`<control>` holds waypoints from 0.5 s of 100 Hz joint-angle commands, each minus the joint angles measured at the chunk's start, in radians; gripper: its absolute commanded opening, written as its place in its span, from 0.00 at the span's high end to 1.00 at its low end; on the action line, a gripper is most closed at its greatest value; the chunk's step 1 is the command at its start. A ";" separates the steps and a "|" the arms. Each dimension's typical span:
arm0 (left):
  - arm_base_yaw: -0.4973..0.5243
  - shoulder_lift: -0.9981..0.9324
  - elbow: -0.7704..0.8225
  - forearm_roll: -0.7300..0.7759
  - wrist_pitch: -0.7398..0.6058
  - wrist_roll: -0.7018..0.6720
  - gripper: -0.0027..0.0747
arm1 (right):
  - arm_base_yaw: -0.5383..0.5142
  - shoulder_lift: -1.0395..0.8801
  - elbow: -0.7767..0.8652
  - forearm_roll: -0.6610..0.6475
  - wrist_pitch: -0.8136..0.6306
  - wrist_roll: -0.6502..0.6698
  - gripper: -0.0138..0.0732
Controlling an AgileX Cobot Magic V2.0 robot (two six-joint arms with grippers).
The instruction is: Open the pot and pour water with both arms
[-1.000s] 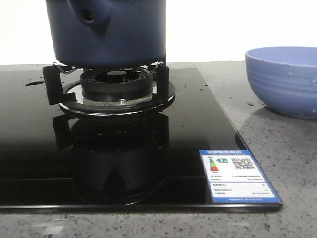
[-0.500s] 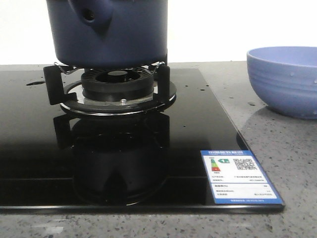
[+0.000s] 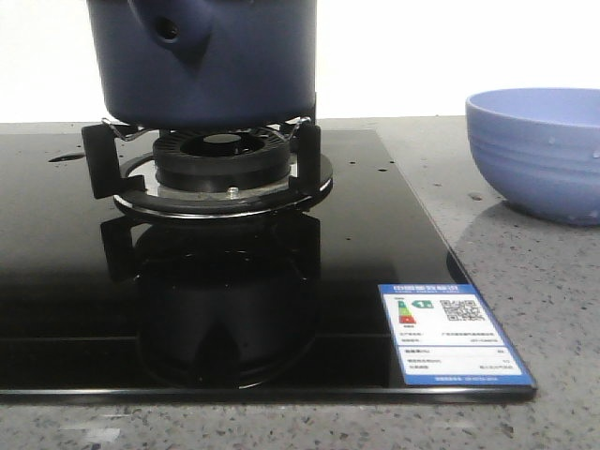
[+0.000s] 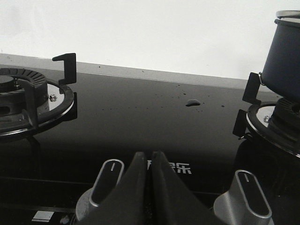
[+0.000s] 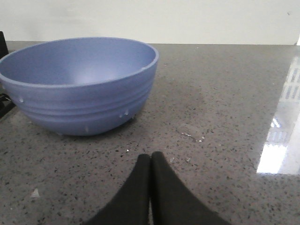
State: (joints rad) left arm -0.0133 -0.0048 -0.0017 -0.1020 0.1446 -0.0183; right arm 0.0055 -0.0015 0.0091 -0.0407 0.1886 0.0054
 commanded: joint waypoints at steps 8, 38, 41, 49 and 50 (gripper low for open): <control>-0.007 -0.026 0.035 -0.009 -0.070 -0.008 0.99 | 0.000 -0.026 0.024 -0.017 -0.055 0.032 0.91; -0.007 -0.026 0.035 -0.009 -0.070 -0.008 0.99 | 0.000 -0.026 0.024 -0.015 0.021 0.032 0.91; -0.007 -0.026 0.035 -0.009 -0.070 -0.008 0.99 | 0.000 -0.026 0.024 -0.015 0.021 0.032 0.91; -0.007 -0.026 0.035 -0.009 -0.070 -0.008 0.99 | 0.000 -0.026 0.024 -0.015 0.021 0.032 0.91; -0.007 -0.026 0.035 -0.009 -0.070 -0.008 0.99 | 0.000 -0.026 0.024 -0.015 0.021 0.032 0.91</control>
State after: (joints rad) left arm -0.0133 -0.0048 -0.0017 -0.1020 0.1446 -0.0183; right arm 0.0055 -0.0096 0.0091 -0.0424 0.2791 0.0364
